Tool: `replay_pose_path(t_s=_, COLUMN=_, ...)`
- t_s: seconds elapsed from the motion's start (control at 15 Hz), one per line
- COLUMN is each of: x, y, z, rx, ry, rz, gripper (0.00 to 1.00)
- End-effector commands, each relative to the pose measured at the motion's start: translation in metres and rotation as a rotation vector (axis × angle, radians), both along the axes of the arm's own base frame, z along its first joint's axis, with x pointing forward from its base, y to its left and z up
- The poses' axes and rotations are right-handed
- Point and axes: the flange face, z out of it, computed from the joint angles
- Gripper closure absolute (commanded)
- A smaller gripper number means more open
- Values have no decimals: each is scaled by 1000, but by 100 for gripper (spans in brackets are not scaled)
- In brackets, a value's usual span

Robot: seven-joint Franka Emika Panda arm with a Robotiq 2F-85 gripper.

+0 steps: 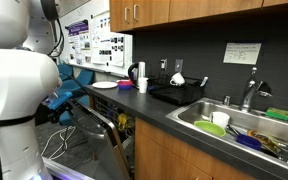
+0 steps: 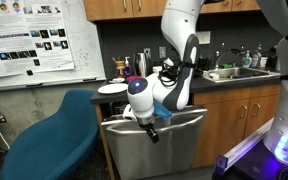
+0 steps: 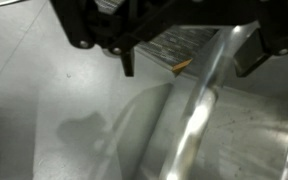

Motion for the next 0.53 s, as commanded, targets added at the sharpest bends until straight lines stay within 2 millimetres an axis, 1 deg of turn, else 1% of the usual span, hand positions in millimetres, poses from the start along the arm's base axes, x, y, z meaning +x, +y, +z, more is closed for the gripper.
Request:
replay_pose_path(t_s=0.0, x=-6, y=-1, z=45, rx=45, ry=-150, rz=-8, gripper=0)
replay_pose_path(t_s=0.27, x=-3, y=-5, z=67, rx=35, ry=-292, rz=3, gripper=0)
replay_pose_path(t_s=0.47, x=-5, y=-10, z=71, rx=28, ry=-325, rz=-9, gripper=0)
